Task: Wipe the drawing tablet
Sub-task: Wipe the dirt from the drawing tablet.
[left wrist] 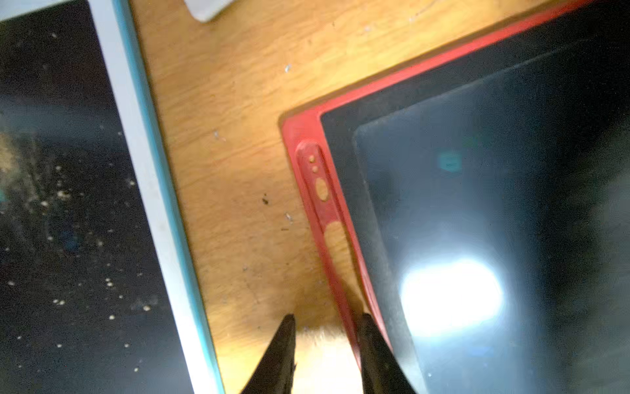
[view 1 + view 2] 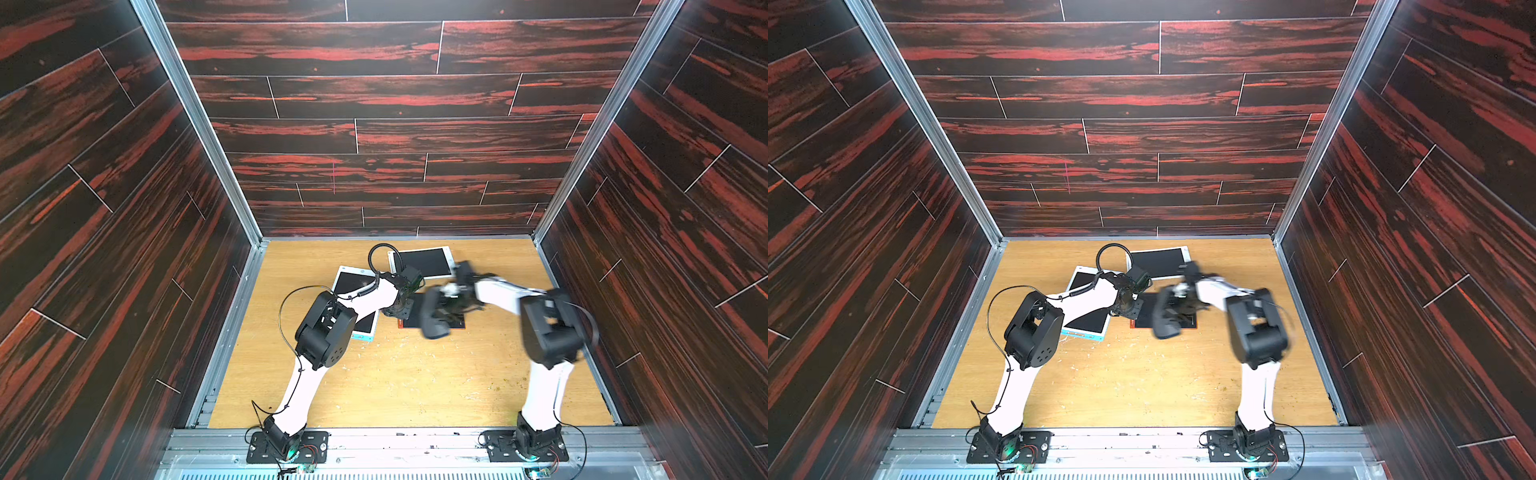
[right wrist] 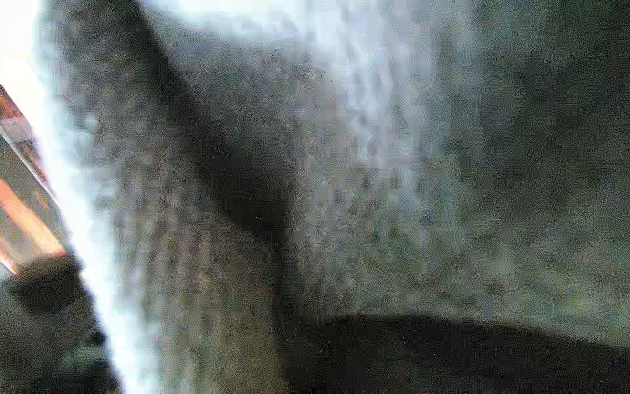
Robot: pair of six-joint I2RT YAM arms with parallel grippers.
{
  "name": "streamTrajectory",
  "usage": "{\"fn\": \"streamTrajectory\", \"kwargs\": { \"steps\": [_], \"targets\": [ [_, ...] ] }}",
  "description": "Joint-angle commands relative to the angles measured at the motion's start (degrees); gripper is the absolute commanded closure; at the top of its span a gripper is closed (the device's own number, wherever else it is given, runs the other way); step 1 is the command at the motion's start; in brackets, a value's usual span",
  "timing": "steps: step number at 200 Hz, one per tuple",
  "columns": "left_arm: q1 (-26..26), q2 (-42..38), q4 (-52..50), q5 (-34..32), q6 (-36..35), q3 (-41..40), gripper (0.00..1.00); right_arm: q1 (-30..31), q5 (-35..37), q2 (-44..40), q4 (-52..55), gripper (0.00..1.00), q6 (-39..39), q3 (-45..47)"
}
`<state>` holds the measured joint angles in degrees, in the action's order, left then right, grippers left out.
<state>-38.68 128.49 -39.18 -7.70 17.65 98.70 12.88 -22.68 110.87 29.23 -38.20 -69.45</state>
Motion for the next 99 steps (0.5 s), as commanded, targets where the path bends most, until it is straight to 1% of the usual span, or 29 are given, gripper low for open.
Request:
{"fn": "streamTrajectory", "kwargs": {
  "steps": [1, 23, 35, 64, 99],
  "targets": [
    [0.5, 1.7, -2.9, 4.4, 1.2, -2.4, 0.66, -8.9, 3.2, -6.7, 1.7, 1.00, -1.2, 5.9],
    [1.1, 2.5, -3.1, 5.6, 1.9, -0.4, 0.66, -10.2, 9.1, -13.4, 4.9, 1.00, 0.5, 5.0],
    [1.3, 3.7, -3.8, 5.7, 2.1, 1.4, 0.66, -10.2, 10.5, -16.1, 5.6, 1.00, 0.6, 4.8],
    [2.2, 8.0, -5.4, 6.9, 3.5, 7.4, 0.66, -10.2, 10.1, -19.3, 6.1, 1.00, -0.1, 5.0],
    [3.1, 13.9, -7.6, 7.0, 5.7, 17.6, 0.66, -10.2, 11.1, -22.0, 6.2, 1.00, 0.4, 6.0]
  ]
}}
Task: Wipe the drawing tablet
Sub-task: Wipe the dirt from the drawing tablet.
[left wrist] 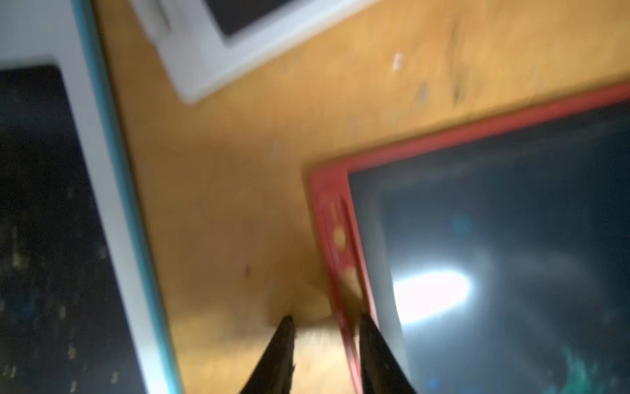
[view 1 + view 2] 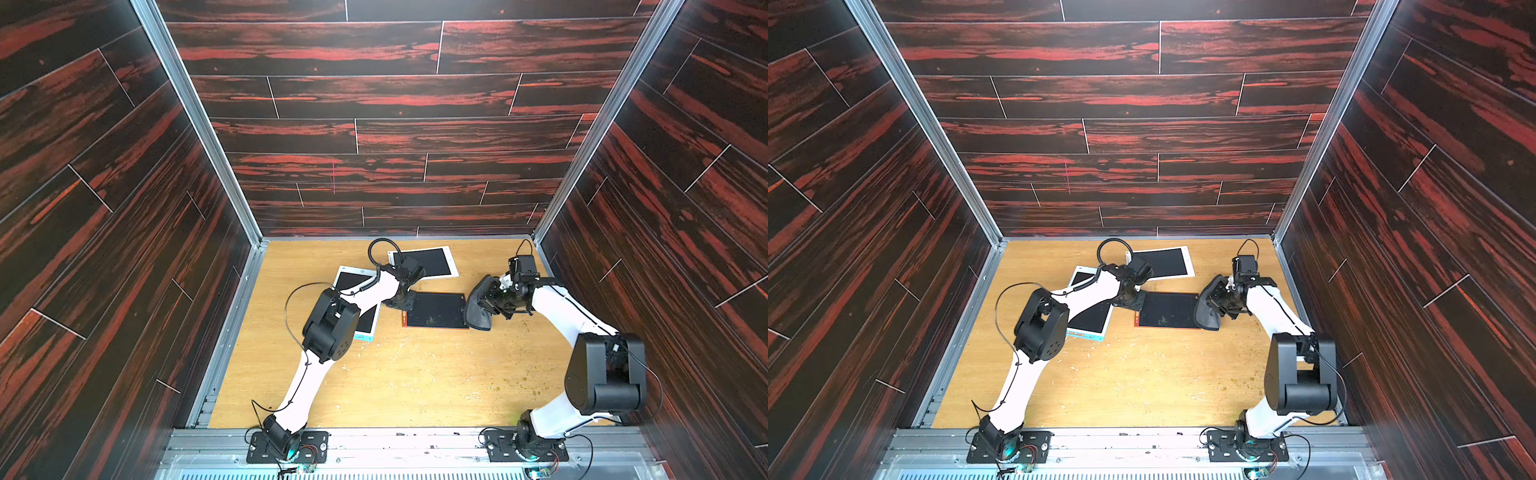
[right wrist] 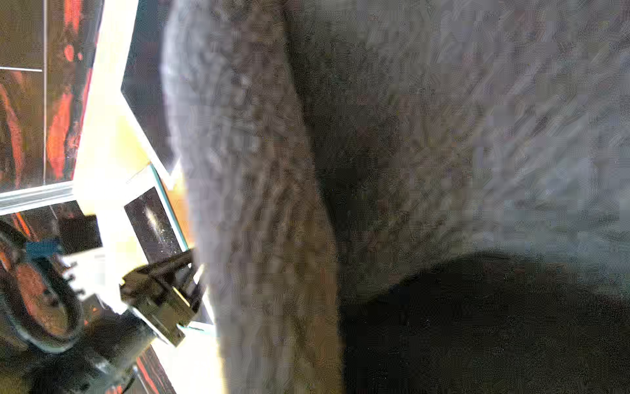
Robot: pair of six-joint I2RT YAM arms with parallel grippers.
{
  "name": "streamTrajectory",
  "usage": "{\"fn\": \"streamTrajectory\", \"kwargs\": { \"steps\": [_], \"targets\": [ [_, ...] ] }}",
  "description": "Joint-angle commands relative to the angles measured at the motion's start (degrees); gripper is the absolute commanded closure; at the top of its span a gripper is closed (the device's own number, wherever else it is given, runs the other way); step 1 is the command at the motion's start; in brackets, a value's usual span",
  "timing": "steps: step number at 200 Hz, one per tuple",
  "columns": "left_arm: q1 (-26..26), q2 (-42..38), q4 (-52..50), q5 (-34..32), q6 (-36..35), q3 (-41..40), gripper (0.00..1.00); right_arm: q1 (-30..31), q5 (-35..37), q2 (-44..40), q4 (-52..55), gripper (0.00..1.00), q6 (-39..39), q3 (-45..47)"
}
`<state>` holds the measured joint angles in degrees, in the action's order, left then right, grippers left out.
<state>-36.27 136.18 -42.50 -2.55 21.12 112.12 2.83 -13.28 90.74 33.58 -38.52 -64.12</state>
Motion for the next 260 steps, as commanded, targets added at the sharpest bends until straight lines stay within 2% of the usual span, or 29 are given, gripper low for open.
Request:
{"fn": "streamTrajectory", "kwargs": {
  "steps": [1, 40, 57, 73, 130, 156, 185, 206, 239, 260],
  "targets": [
    [0.6, 6.4, -4.3, 1.8, 2.3, 4.5, 0.66, -0.1, 1.8, -2.0, 1.9, 1.00, 0.8, 0.7],
    [1.4, 15.5, -10.1, 1.4, 3.9, 21.1, 0.66, -0.1, 5.2, -3.0, 2.4, 1.00, 2.1, 1.4],
    [1.8, 19.3, -13.1, 1.2, 4.1, 28.2, 0.66, -0.2, 4.9, -2.7, 2.2, 1.00, 2.1, 1.6],
    [2.1, 21.1, -13.9, 0.6, 4.1, 31.8, 0.66, -0.3, 3.9, -3.0, 1.4, 1.00, 2.0, 2.3],
    [3.1, 21.1, -14.9, -3.0, 4.8, 33.1, 0.66, -0.3, 1.0, -6.0, -3.6, 1.00, 1.6, 8.0],
    [3.1, 18.5, -14.3, -2.9, 5.9, 31.7, 0.66, -0.3, 1.2, -7.1, -4.7, 1.00, 3.1, 9.7],
    [2.6, 11.9, -8.4, -1.7, 8.2, 26.4, 0.64, -0.3, 0.6, -7.6, -5.5, 1.00, 3.8, 10.7],
    [2.5, 7.4, -6.6, -2.8, 8.5, 25.3, 0.59, -0.3, 0.4, -8.2, -6.0, 1.00, 3.3, 11.0],
    [3.2, 0.6, -8.2, -7.2, 5.4, 25.3, 0.53, -1.4, 2.1, -9.6, -4.9, 1.00, 3.1, 10.7],
    [4.8, -4.9, -8.8, -11.5, 3.3, 21.3, 0.52, -2.7, 3.5, -10.6, -3.9, 1.00, 2.6, 10.3]
  ]
}}
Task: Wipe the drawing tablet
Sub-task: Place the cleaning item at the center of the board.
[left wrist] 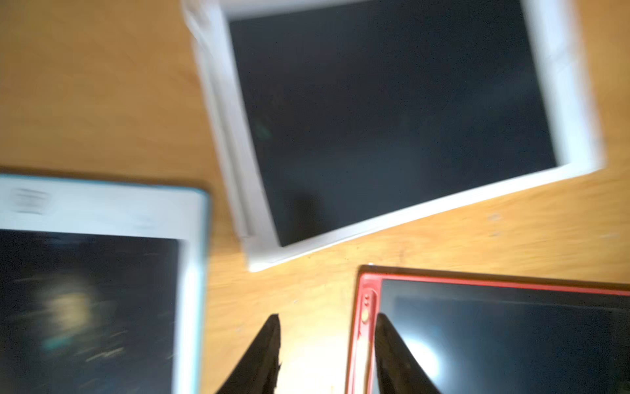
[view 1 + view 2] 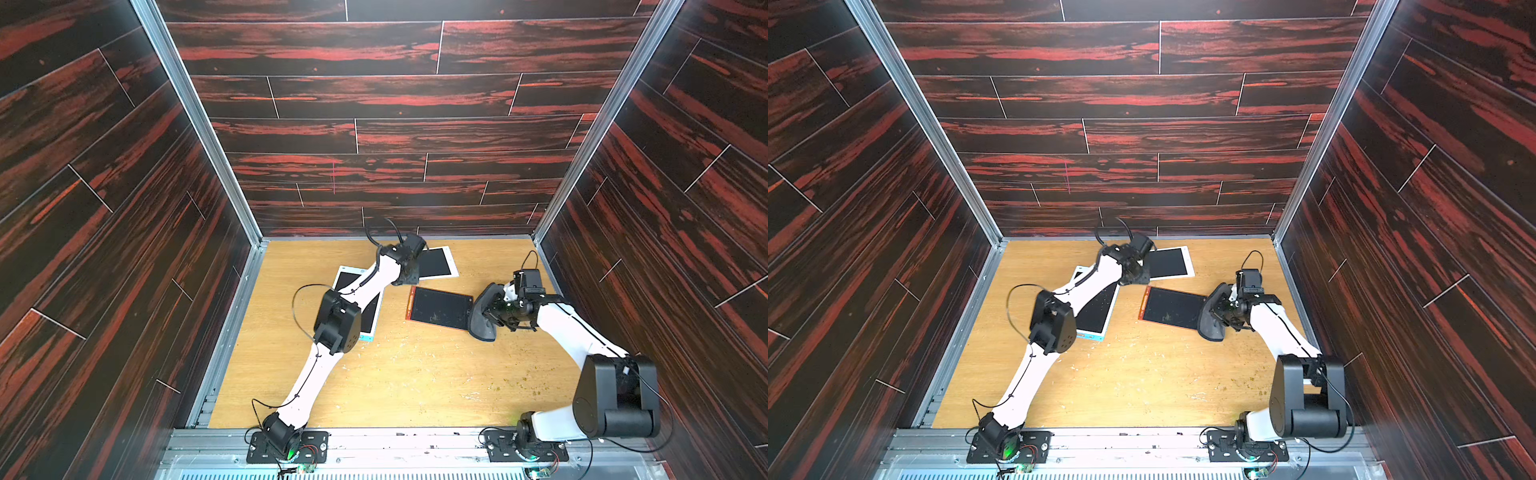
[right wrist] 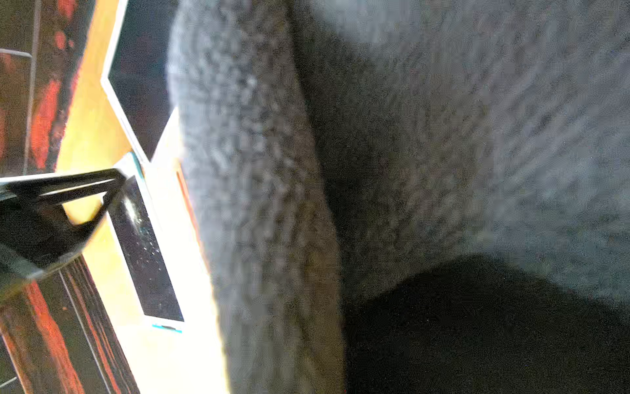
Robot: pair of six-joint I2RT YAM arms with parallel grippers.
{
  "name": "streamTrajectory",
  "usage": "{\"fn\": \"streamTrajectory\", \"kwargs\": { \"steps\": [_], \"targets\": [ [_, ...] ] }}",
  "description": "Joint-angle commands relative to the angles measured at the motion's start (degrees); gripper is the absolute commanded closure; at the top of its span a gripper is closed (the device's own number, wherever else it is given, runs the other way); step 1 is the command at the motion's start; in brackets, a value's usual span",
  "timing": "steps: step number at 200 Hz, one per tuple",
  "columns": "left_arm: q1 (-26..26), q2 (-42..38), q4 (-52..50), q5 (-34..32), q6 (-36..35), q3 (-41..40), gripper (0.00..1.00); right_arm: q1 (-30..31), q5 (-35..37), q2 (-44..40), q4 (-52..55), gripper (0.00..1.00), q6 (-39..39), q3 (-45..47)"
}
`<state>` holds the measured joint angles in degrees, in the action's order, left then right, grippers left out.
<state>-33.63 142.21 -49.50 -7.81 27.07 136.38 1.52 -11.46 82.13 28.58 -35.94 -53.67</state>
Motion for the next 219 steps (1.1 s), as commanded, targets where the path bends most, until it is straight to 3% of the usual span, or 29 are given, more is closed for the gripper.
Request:
{"fn": "streamTrajectory", "kwargs": {
  "steps": [1, 28, 72, 106, 110, 131, 141, 158, 185, 219],
  "targets": [
    [2.3, -11.2, -1.8, -6.3, -2.7, -3.3, 0.51, -1.4, 1.8, -2.0, 1.1, 1.00, -0.1, -0.2],
    [7.8, -19.3, 2.2, -4.6, -2.7, -15.7, 0.51, -3.7, 3.1, -1.3, 2.5, 1.00, -0.9, -2.0],
    [20.3, -32.2, 21.4, 8.6, 5.3, -42.0, 0.51, -8.6, 5.2, 2.9, 3.6, 1.00, -2.9, -4.9],
    [25.3, -34.0, 21.6, 14.5, 7.3, -47.7, 0.51, -8.9, 10.2, 4.0, 5.0, 1.00, -2.6, -7.8],
    [25.6, -33.9, 21.1, 14.7, 7.2, -47.8, 0.51, -8.9, 11.0, 4.1, 5.3, 0.93, -2.4, -8.2],
    [26.6, -34.7, 21.3, 15.2, 6.9, -50.6, 0.50, -8.9, 14.3, 5.0, 7.8, 0.30, -1.7, -10.1],
    [27.3, -35.3, 22.6, 15.6, 7.2, -52.8, 0.50, -8.8, 16.1, 4.1, 8.6, 0.13, -1.8, -10.1],
    [28.2, -35.4, 23.9, 16.6, 7.6, -55.2, 0.50, -6.9, 19.1, 0.2, 7.6, 0.05, -0.4, -8.9],
    [29.8, -34.2, 24.2, 17.4, 7.8, -56.5, 0.49, 1.7, 25.4, -3.8, 8.8, 0.05, 2.9, -10.6],
    [31.4, -34.9, 26.1, 17.3, 8.8, -59.7, 0.49, 13.4, 27.6, -2.7, 8.7, 0.05, 4.6, -12.0]
  ]
}}
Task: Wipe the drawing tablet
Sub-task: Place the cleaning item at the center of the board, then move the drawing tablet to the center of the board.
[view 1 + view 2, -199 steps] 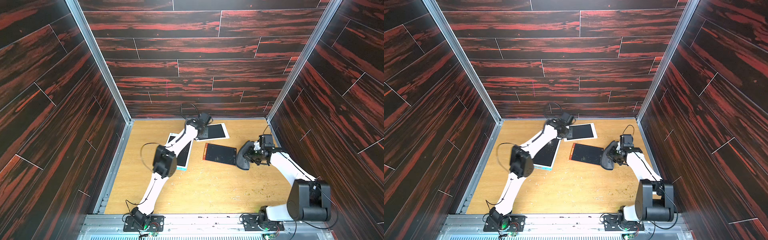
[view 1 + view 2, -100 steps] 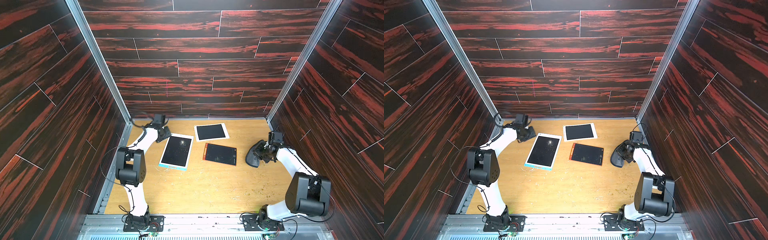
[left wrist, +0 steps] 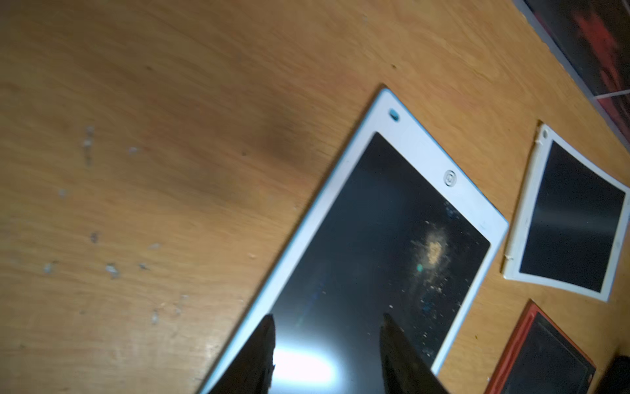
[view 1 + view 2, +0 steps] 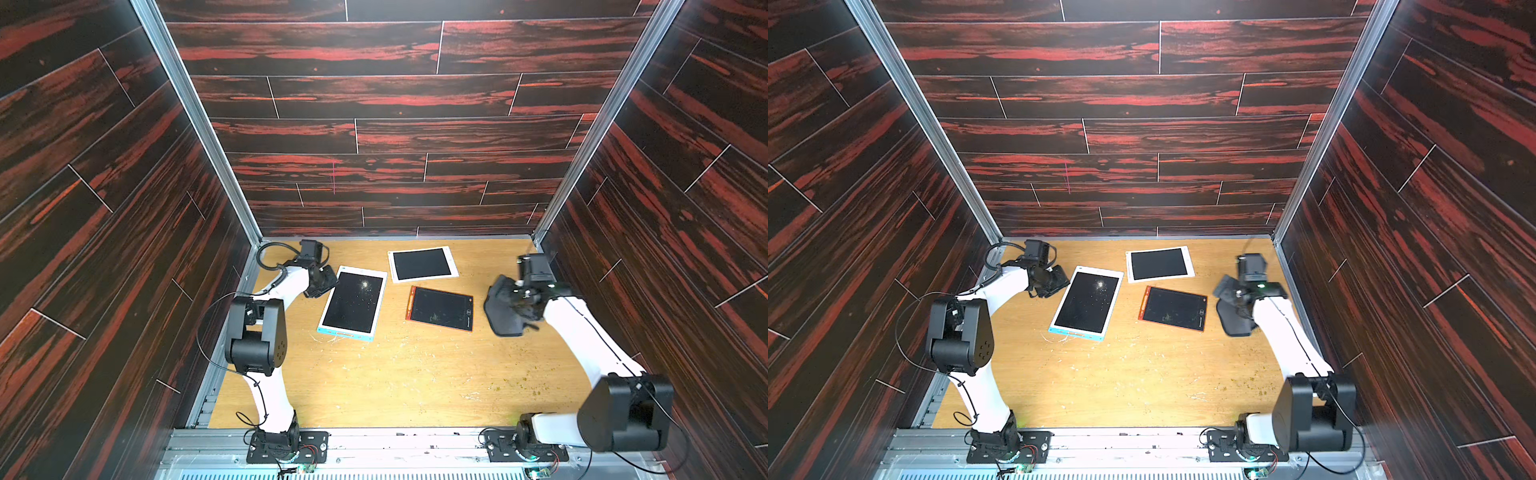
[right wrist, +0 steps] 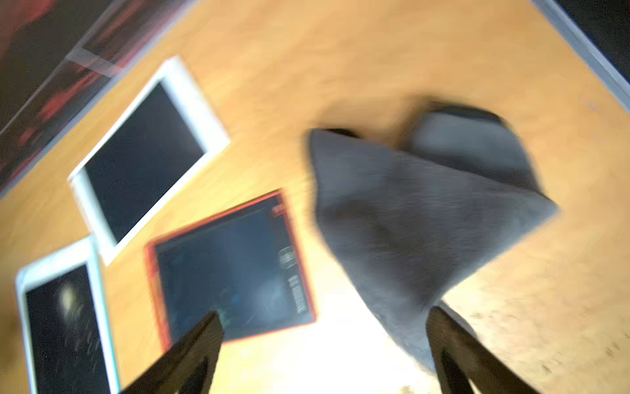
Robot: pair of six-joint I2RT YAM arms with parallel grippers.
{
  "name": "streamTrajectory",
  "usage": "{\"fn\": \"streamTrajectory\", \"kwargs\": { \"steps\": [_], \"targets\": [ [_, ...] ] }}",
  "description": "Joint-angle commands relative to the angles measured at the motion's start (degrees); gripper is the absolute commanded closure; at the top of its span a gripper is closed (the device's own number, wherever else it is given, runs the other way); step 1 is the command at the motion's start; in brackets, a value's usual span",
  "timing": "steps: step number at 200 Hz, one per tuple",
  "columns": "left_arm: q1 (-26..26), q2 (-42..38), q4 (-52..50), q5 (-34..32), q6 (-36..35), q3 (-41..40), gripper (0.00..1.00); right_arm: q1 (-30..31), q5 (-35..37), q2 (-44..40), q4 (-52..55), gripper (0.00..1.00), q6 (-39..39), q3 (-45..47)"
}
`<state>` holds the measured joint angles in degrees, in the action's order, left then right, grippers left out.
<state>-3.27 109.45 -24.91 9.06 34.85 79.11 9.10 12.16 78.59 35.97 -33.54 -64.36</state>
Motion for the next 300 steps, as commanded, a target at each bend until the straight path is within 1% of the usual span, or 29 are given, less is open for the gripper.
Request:
{"fn": "streamTrajectory", "kwargs": {
  "steps": [1, 5, 13, 24, 38, 45, 60, 80, 106, 161, 200, 246, 282, 300],
  "targets": [
    [1.1, -2.2, 1.6, 0.4, 1.0, -2.5, 0.49, 6.0, 3.9, 1.0, 1.3, 0.05, 2.2, -1.3],
    [1.1, -2.5, 1.9, 0.4, 1.0, -2.8, 0.49, 6.8, 2.8, 1.4, 0.8, 0.05, 2.2, -1.3],
    [1.1, -2.7, 2.3, 0.4, 1.0, -3.6, 0.49, 7.8, -2.7, 2.3, -1.7, 0.05, 3.0, -0.6],
    [1.1, -2.7, 2.5, 0.5, 0.9, -4.1, 0.49, 8.1, -13.3, 4.3, -6.1, 0.06, 3.5, 0.4],
    [1.1, -2.3, 3.3, 1.0, 1.1, -5.0, 0.49, 8.6, -26.4, 9.5, -10.5, 0.08, 2.6, -0.1],
    [1.2, -2.1, 4.0, 1.3, 1.5, -5.3, 0.49, 9.2, -30.2, 12.5, -11.2, 0.09, 2.0, -1.4],
    [1.2, -1.7, 5.1, 1.9, 2.0, -6.1, 0.49, 11.6, -34.6, 18.2, -10.7, 0.10, 3.1, -5.5],
    [1.2, -1.4, 6.0, 1.9, 2.4, -6.6, 0.49, 15.9, -36.4, 24.9, -8.1, 0.11, 5.2, -11.6],
    [1.4, -1.1, 6.7, 2.0, 2.5, -7.7, 0.49, 19.9, -37.7, 32.4, -6.9, 0.11, 4.1, -17.0],
    [1.6, 0.0, 10.3, 4.3, 4.3, -11.0, 0.49, 26.2, -38.5, 43.5, -7.4, 0.11, 1.9, -23.9],
    [1.5, -0.4, 12.6, 5.2, 4.9, -14.1, 0.49, 28.2, -39.6, 49.6, -7.7, 0.12, 0.2, -28.7],
    [1.5, -1.4, 16.3, 6.5, 5.9, -20.1, 0.49, 30.4, -40.6, 54.2, -4.3, 0.12, 0.1, -35.4],
    [1.3, -4.0, 19.0, 8.2, 6.9, -25.5, 0.49, 31.4, -41.1, 53.6, -4.6, 0.12, -0.6, -34.5],
    [0.8, -6.0, 18.6, 8.7, 5.9, -27.7, 0.49, 31.8, -41.0, 52.6, -4.7, 0.12, -0.5, -32.9]
  ]
}}
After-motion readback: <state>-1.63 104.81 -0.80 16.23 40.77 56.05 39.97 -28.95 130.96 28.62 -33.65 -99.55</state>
